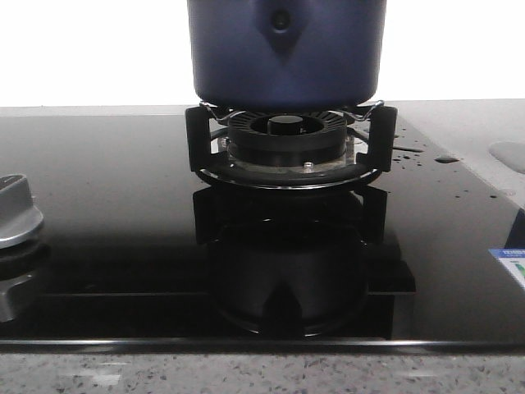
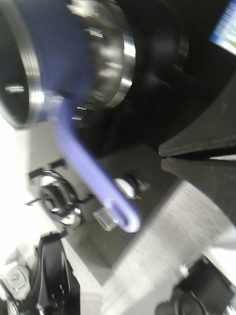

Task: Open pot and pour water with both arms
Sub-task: 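Grasp the purple lid knob with left gripper and lift lid off pot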

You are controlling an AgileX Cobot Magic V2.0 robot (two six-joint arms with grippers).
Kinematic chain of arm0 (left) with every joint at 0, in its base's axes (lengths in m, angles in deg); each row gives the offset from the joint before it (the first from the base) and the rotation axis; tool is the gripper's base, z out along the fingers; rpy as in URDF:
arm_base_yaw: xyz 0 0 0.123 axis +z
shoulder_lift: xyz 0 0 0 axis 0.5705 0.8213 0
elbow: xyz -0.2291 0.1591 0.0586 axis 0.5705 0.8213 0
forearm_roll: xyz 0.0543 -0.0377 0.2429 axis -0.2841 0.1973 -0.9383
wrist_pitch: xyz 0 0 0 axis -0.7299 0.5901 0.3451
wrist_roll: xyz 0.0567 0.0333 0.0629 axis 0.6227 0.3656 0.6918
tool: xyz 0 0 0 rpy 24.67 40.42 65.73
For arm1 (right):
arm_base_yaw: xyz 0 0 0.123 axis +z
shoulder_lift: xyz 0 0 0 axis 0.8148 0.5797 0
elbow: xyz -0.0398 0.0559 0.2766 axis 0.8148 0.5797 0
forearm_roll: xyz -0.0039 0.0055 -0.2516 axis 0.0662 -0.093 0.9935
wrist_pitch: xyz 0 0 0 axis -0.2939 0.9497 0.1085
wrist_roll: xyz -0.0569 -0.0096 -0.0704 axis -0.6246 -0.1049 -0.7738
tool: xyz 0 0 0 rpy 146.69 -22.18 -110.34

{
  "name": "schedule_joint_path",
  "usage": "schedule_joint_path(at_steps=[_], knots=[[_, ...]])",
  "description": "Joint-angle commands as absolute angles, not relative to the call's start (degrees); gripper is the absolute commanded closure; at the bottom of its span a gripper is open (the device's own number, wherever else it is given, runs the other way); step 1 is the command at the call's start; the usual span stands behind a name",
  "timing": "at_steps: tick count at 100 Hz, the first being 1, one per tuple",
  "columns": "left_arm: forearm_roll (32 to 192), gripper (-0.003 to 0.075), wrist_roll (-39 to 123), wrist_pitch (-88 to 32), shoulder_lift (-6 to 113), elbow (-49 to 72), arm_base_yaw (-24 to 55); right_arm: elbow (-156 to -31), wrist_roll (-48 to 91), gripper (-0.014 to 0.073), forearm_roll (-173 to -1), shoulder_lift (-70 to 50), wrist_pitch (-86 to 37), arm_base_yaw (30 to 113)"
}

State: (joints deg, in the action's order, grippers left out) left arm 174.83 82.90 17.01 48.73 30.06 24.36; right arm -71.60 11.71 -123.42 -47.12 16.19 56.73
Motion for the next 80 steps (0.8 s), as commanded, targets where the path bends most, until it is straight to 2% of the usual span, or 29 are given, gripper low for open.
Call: schedule_joint_path(at_steps=[1, 9, 17, 21, 26, 31, 47, 66, 80], knots=[[177.5, 0.0559, 89.5, 18.5, 52.9, 23.7, 21.6, -74.0, 9.0, 0.0634, -126.3, -46.0, 11.4, 56.9], [176.5, 0.0389, 91.8, 17.6, 56.9, 18.8, 20.1, -74.1, 9.0, 0.0518, -126.2, -46.0, 10.9, 56.9], [176.5, 0.0253, 92.6, 16.2, 60.9, 14.7, 19.6, -74.1, 9.0, 0.0283, -125.7, -46.0, 10.1, 56.9], [176.5, 0.0232, 92.6, 15.6, 62.5, 12.5, 19.5, -74.1, 9.0, 0.0158, -125.7, -46.0, 9.7, 56.9], [176.5, 0.0229, 93.0, 14.9, 65.3, 10.0, 19.5, -74.1, 9.0, 0.0042, -125.7, -46.0, 9.4, 56.9], [176.3, 0.0229, 94.3, 15.0, 67.8, 7.4, 19.5, -74.1, 9.0, -0.0029, -125.7, -46.0, 9.4, 56.9], [176.3, 0.0223, 95.4, 15.9, 76.7, -1.1, 19.5, -74.1, 9.0, -0.0052, -125.7, -46.0, 8.5, 56.9], [176.3, 0.0141, 95.6, 19.7, 86.2, -9.3, 19.4, -74.1, 9.0, -0.0052, -125.0, -46.0, 7.2, 56.9], [176.3, 0.0131, 95.6, 19.7, 90.3, -12.9, 18.4, -74.1, 9.0, -0.0052, -124.2, -46.0, 7.0, 56.9]])
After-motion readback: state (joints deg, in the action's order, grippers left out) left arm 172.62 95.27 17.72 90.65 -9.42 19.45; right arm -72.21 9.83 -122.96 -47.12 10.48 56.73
